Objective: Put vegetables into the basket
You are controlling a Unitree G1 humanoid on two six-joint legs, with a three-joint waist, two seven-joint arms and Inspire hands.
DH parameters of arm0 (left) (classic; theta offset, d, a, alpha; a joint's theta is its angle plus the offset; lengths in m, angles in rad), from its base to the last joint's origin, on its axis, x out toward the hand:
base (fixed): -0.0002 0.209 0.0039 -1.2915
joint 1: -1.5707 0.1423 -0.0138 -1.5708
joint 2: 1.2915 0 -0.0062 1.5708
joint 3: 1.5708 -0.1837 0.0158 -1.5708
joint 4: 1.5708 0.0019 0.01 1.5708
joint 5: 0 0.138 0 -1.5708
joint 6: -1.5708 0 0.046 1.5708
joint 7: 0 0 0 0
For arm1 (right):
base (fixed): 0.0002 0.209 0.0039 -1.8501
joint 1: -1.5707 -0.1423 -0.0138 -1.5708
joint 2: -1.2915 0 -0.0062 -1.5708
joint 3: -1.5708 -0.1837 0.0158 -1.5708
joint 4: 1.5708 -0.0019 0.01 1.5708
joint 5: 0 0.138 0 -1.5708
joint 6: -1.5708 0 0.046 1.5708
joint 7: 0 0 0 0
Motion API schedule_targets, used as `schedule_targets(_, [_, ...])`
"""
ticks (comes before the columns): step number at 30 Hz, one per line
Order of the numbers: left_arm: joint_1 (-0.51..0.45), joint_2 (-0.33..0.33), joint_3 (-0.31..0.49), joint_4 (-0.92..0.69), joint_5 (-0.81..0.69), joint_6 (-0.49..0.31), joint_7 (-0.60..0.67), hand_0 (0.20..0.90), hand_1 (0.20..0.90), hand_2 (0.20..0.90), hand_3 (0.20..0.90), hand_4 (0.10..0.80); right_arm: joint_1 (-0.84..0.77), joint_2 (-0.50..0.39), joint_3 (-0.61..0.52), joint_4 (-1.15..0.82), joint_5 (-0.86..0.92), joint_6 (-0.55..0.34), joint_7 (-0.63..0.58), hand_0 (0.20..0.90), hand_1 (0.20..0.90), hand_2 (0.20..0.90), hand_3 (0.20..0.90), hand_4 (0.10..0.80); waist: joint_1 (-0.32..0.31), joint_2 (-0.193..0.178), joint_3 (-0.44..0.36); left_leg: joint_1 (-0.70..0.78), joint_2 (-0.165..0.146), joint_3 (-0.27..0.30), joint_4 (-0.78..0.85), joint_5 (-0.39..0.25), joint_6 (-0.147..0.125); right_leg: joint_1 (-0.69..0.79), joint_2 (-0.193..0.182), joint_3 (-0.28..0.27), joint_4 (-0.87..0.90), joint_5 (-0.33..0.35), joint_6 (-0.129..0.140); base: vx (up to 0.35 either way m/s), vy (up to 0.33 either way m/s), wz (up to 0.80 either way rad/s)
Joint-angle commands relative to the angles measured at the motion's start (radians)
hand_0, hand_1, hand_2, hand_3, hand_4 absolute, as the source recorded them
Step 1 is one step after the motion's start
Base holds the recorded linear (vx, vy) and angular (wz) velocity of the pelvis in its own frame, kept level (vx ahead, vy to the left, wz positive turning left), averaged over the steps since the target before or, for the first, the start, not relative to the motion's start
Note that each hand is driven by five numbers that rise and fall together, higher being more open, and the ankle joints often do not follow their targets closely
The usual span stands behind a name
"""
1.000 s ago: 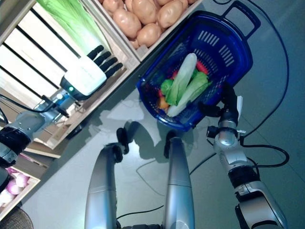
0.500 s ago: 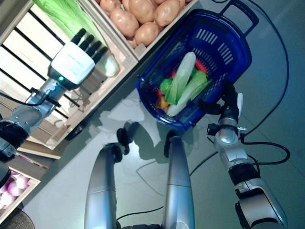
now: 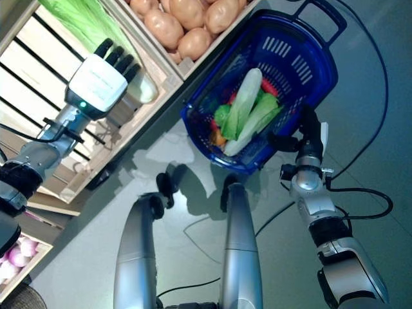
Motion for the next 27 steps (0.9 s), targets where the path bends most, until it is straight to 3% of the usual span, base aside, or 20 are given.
schedule_targets(1, [-0.105,0.019,0.070,0.019,-0.053,0.050,0.029,0.300,0.300,0.300,0.300,0.400,-0.046,-0.046,-0.035,-0.055,0.005,-0.037,-0.002,0.900,0.900,0.900,0.900,0.800,-0.001,-0.019,-0.003,0.078,0.029,0.032,0.007,-0.127,-0.012,0.066,-0.024,0.000,-0.117,0.117,0.007,0.000,0.000,0.00])
schedule_targets(14, [-0.110,0.028,0.054,0.013,-0.077,0.025,0.073,0.300,0.300,0.300,0.300,0.400,-0.038,-0.046,-0.036,-0.061,0.008,-0.046,-0.006,0.900,0.900,0.900,0.900,0.800,-0.002,-0.021,-0.003,0.083,0.033,0.034,0.030,-0.142,-0.006,0.074,-0.024,-0.001,-0.097,0.102,0.001,-0.002,-0.001,-0.01])
schedule_targets(22, [-0.062,0.059,0.140,-0.086,-0.144,-0.055,0.314,0.300,0.300,0.300,0.300,0.400,0.020,-0.013,-0.053,-0.079,0.005,-0.072,-0.008,0.900,0.900,0.900,0.900,0.800,0.008,-0.032,-0.003,0.185,0.040,0.045,-0.033,-0.123,-0.015,0.181,-0.022,-0.028,-0.146,0.101,-0.005,0.009,-0.026,0.01])
schedule_targets(27, [0.007,0.068,0.222,-0.137,-0.157,-0.085,0.371,0.300,0.300,0.300,0.300,0.400,0.055,0.021,-0.062,-0.086,-0.019,-0.066,-0.033,0.900,0.900,0.900,0.900,0.800,0.020,-0.032,-0.003,0.272,0.033,0.042,-0.119,-0.087,-0.028,0.273,-0.018,-0.039,-0.224,0.120,-0.006,0.014,-0.028,0.00])
